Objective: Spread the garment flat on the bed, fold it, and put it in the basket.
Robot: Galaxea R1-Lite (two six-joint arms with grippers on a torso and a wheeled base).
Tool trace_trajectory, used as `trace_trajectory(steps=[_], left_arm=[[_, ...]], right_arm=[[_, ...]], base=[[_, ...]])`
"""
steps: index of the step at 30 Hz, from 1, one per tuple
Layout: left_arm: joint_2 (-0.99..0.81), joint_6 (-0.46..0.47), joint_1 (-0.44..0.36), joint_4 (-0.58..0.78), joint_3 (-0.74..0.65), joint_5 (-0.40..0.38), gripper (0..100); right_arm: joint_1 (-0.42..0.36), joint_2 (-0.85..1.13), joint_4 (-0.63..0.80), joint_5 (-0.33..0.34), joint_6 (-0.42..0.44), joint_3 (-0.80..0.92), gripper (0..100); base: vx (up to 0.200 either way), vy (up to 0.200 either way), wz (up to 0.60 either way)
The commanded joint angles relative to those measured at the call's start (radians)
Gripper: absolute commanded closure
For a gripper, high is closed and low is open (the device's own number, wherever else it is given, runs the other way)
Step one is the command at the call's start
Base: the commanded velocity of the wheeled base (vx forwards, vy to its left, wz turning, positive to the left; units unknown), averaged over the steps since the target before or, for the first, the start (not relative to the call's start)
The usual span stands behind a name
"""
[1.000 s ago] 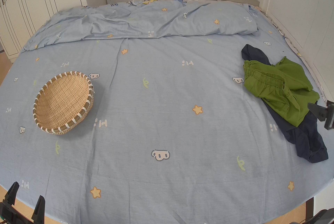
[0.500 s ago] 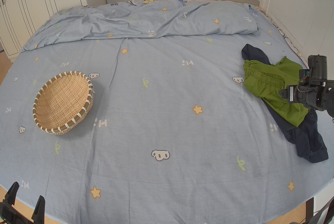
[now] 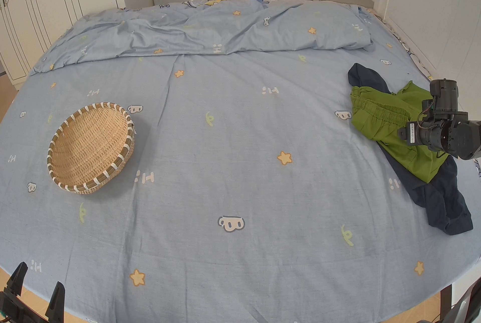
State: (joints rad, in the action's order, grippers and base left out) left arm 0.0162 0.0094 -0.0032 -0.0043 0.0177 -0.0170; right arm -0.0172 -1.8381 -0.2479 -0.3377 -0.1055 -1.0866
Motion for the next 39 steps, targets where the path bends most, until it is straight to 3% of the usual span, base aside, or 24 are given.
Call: trace_trajectory(steps=[1, 9, 10, 25, 29, 31, 35, 36, 39], left_arm=[[-0.016, 0.0, 0.0, 0.0, -0.018, 0.0, 0], [-0.016, 0.0, -0.001, 0.0, -0.018, 0.0, 0], [-0.016, 0.0, 0.0, 0.0, -0.018, 0.0, 0], [-0.016, 0.0, 0.0, 0.0, -0.018, 0.0, 0], [-0.016, 0.0, 0.0, 0.0, -0.018, 0.0, 0], [-0.016, 0.0, -0.001, 0.0, -0.018, 0.0, 0], [-0.016, 0.0, 0.0, 0.0, -0.018, 0.0, 0], [-0.016, 0.0, 0.0, 0.0, -0.018, 0.0, 0], [-0.016, 0.0, 0.0, 0.0, -0.018, 0.0, 0]], right_arm=[[-0.006, -0.003, 0.001, -0.001, 0.0, 0.007, 0], [-0.01, -0.01, 0.001, -0.023, 0.0, 0.01, 0], [-0.01, -0.015, -0.001, -0.023, 0.0, 0.01, 100], [-0.02, -0.001, -0.007, -0.006, 0.01, 0.011, 100], [-0.075, 0.089, 0.022, 0.026, 0.012, 0.007, 100], [-0.118, 0.154, 0.117, 0.04, 0.015, -0.027, 100], [-0.176, 0.184, 0.272, 0.045, 0.095, -0.124, 100], [-0.205, 0.192, 0.332, 0.052, 0.158, -0.174, 100], [-0.251, 0.22, 0.47, 0.152, 0.283, -0.288, 100]], base=[[0.0, 0.0, 0.0], [0.0, 0.0, 0.0], [0.0, 0.0, 0.0], [0.0, 0.0, 0.0], [0.0, 0.0, 0.0], [0.0, 0.0, 0.0], [0.0, 0.0, 0.0], [0.0, 0.0, 0.0], [0.0, 0.0, 0.0]])
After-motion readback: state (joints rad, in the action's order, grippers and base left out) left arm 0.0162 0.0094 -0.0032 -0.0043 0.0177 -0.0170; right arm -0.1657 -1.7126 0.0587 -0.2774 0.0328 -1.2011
